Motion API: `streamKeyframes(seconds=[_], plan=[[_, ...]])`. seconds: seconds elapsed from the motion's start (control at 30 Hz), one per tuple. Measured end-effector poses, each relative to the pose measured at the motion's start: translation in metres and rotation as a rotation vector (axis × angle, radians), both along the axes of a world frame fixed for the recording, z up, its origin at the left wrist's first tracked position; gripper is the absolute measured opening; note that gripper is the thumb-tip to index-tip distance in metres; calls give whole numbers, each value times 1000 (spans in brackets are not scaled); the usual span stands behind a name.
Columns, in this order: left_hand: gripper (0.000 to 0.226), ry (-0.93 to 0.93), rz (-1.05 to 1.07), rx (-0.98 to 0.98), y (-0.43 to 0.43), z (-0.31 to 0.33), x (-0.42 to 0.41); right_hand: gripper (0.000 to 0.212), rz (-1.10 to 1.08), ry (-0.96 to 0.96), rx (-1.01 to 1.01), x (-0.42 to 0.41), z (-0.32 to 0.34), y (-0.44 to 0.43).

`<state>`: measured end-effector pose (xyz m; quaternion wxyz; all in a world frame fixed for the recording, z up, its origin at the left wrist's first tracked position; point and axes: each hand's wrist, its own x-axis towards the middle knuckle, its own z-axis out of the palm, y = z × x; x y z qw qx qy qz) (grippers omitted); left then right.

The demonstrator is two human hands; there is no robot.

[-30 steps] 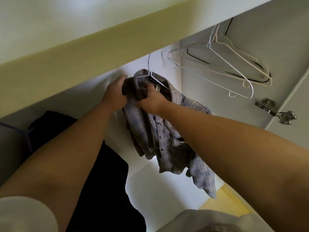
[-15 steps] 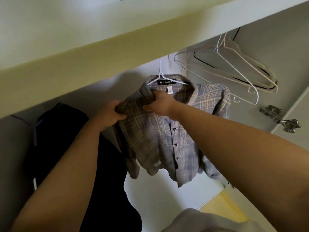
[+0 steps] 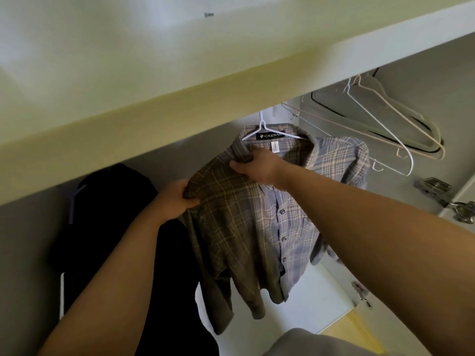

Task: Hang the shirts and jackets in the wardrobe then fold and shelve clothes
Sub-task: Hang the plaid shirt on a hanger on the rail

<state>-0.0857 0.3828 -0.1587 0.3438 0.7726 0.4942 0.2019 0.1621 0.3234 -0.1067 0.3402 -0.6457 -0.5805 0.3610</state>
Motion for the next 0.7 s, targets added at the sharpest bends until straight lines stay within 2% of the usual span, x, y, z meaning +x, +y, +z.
streamKeyframes(seconds=[0.07,0.13,0.3,0.47,0.63,0.7], plan=[[39,79,-33,46,-2,-1,0,51,-31,-34,26,-3,2,0],[46,91,-4,86,-2,-2,3,51,-41,-72,52,-6,4,1],[64,163,85,193,-1,-5,7,22,-54,-59,170,-13,13,3],[52,-17,98,184,-8,-11,15,22,-15,-86,203,-21,31,8],[43,16,72,216,-1,-10,17,28,-43,-79,305,-23,44,14],[43,13,61,205,1,-9,16,30,-36,-174,295,-25,43,20]])
